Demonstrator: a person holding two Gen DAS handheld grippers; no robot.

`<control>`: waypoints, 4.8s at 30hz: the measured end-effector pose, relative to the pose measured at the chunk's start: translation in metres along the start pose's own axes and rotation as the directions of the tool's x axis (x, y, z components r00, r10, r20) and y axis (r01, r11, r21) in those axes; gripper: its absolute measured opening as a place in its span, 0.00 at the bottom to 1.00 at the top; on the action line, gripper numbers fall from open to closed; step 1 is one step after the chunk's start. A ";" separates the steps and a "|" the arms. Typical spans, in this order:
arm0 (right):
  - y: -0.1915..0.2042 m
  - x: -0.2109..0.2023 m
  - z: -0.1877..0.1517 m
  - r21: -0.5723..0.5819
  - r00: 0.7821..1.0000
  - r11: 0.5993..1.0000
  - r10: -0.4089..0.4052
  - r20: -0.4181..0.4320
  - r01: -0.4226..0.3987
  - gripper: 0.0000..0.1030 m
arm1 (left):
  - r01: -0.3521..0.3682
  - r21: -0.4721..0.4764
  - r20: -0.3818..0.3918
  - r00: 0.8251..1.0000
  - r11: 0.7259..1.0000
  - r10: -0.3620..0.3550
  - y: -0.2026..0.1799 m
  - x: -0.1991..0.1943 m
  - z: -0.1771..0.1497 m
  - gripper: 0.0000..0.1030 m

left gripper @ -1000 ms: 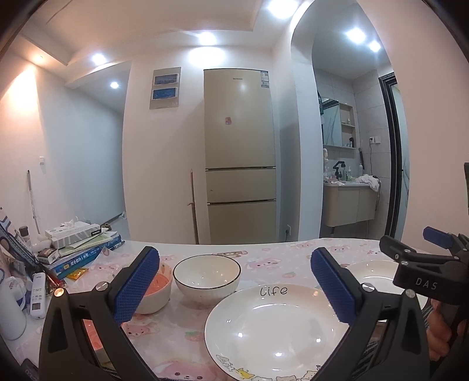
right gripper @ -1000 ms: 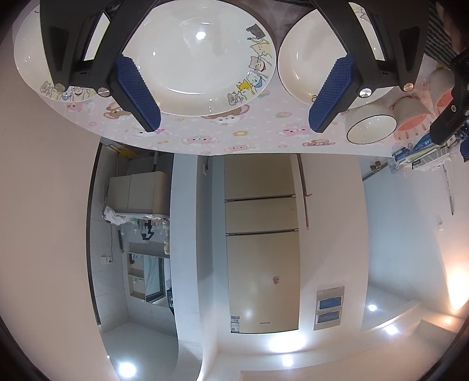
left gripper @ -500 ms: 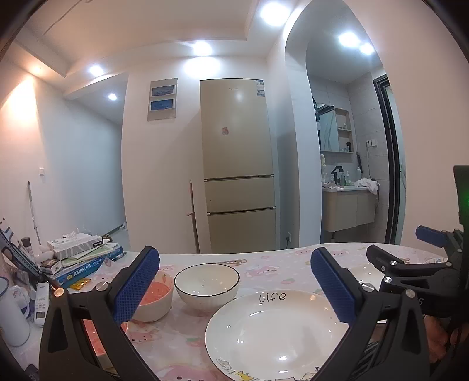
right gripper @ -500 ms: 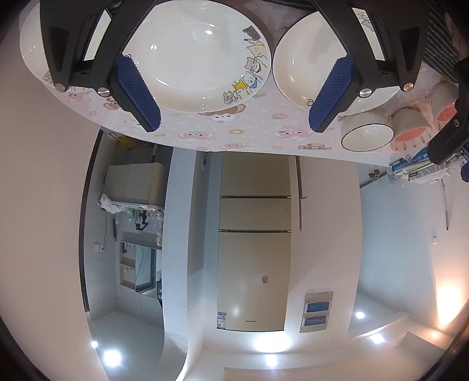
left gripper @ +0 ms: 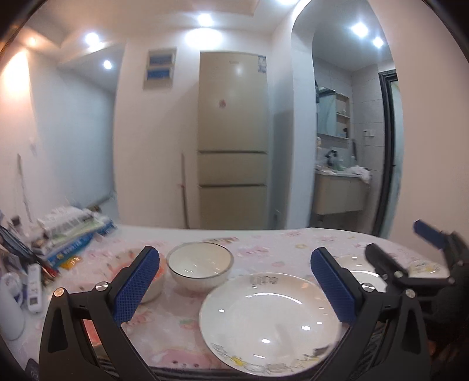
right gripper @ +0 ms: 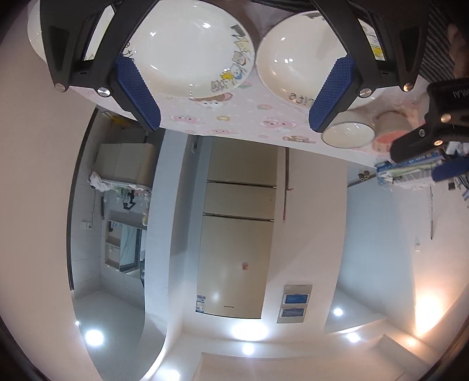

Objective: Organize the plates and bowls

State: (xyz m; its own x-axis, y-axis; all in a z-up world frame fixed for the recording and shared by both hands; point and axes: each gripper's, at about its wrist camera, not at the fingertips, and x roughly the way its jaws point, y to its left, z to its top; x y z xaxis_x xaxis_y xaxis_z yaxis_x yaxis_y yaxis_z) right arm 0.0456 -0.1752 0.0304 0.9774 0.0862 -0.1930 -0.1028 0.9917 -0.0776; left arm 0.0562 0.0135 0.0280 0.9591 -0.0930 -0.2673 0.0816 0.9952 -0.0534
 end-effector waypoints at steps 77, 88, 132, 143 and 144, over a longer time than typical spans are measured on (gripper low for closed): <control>0.111 0.315 -0.035 0.392 0.479 0.902 0.428 -0.767 -0.179 0.17 | 0.014 -0.048 -0.743 0.668 0.999 -0.045 0.119 0.276 -0.008 0.16; 0.099 0.313 -0.026 0.443 0.482 0.880 0.467 -0.741 -0.170 0.18 | 0.016 -0.047 -0.729 0.683 0.999 -0.045 0.115 0.274 -0.008 0.17; 0.063 0.333 -0.033 0.520 0.417 0.847 0.513 -0.750 -0.106 0.15 | 0.045 0.087 -0.730 0.682 0.995 0.033 0.079 0.278 -0.021 0.12; 0.076 0.323 -0.027 0.433 0.468 0.892 0.439 -0.767 -0.127 0.16 | 0.034 0.071 -0.728 0.685 0.997 0.029 0.082 0.276 -0.021 0.13; 0.076 0.323 -0.028 0.437 0.465 0.891 0.441 -0.768 -0.124 0.16 | 0.031 0.063 -0.729 0.684 0.997 0.025 0.083 0.276 -0.020 0.12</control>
State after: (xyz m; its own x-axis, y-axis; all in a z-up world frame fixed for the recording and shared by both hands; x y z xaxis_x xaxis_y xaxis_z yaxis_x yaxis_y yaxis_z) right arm 0.3486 -0.0744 -0.0651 0.2671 0.4039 -0.8749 -0.1317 0.9147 0.3820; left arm 0.3218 0.0701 -0.0696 0.4608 -0.0602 -0.8855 0.1285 0.9917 -0.0005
